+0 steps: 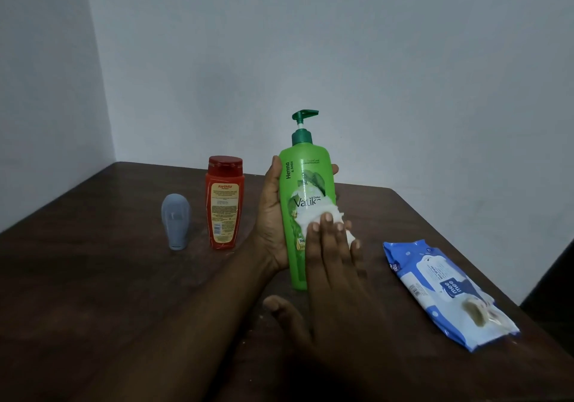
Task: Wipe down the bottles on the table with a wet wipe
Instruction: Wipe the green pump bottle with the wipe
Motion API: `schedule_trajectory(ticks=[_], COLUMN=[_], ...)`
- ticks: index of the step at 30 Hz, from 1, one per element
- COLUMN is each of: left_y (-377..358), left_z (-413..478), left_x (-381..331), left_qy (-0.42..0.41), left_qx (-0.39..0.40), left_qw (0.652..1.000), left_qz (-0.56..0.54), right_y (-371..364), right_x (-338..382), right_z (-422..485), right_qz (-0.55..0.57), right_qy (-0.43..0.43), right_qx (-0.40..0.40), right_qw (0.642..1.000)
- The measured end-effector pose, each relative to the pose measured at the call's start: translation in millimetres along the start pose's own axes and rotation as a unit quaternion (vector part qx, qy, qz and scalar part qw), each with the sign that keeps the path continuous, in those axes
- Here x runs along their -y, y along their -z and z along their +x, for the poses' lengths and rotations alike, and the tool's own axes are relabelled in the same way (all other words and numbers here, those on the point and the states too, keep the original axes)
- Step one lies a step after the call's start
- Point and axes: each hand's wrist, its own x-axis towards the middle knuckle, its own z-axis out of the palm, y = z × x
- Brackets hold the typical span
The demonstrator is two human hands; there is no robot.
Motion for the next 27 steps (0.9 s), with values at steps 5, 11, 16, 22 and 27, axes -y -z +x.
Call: schedule_trajectory(ticks=[5,11,16,22,27], left_y=[0.0,3.5,3.1,9.4,13.9], left_z=[-1.3,2.9,4.6,3.0,4.2], left_x=[2.8,8.1,10.3,12.6,7.8], left_qy=[-0.005,-0.02,0.017,0.049,0.02], left_qx=[0.009,0.01,0.036,0.053,0.038], left_qw=[1.0,1.0,0.999,0.997,0.999], left_qz=[0.007,0.001,0.02,-0.005,-0.016], right_y=[-3.6,-4.6,8.5,20.6,26.4], right_x=[3.1,-2.8,-17.3,-29.3,-27.8], right_z=[-26.5,-37.1,-13.6,54.2,57.4], right_qz=[-0.03,-0.033,0.159,0.366,0.377], right_qy=[0.004,-0.026,0.018,-0.082,-0.07], right_qx=[0.008,0.064,0.026,0.048,0.085], right_qw=[1.0,0.997,0.987,0.926,0.92])
